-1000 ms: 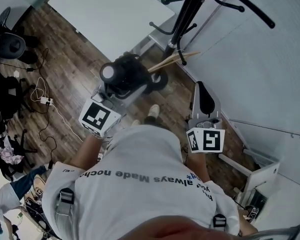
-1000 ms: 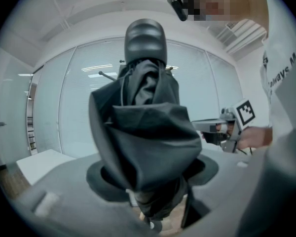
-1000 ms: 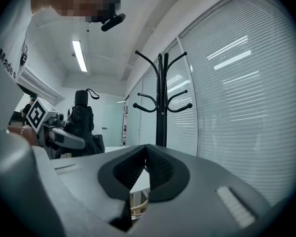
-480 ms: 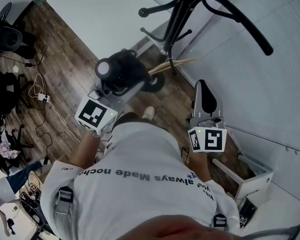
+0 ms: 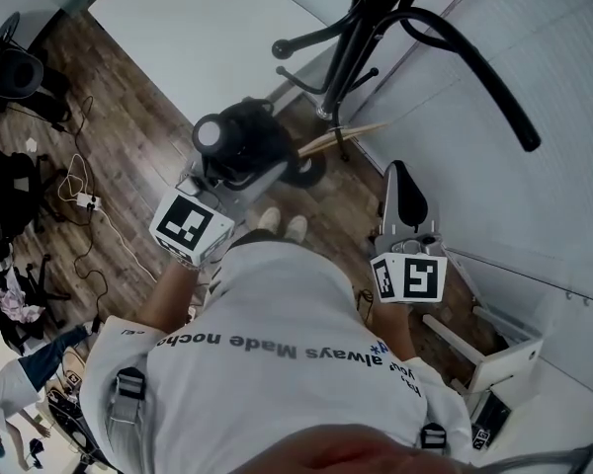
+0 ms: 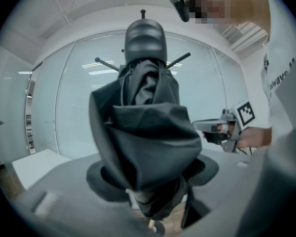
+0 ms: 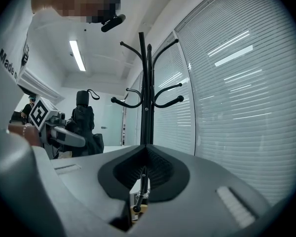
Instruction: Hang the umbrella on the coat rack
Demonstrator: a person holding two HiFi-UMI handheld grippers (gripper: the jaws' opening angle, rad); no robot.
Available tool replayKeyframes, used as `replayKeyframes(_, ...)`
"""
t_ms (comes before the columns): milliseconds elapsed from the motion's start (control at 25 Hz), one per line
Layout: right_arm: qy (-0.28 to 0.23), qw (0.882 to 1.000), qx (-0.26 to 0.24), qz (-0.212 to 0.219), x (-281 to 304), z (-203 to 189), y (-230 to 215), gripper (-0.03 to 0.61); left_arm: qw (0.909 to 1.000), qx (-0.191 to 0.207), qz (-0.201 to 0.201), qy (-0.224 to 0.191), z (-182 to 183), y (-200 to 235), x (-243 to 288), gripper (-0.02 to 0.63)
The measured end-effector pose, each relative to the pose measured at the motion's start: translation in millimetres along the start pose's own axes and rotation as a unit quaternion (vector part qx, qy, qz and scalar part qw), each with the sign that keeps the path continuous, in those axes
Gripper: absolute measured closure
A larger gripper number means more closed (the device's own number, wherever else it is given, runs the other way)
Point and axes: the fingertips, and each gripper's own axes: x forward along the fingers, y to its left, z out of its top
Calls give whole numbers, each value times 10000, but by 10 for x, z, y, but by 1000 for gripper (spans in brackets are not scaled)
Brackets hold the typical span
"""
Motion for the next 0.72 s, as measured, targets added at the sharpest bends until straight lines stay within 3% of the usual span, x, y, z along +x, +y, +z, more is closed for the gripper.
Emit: replayKeyframes(720,-69,9990,56,-432,189,34,39,577,9974,171,-699,69,62,243,315,319)
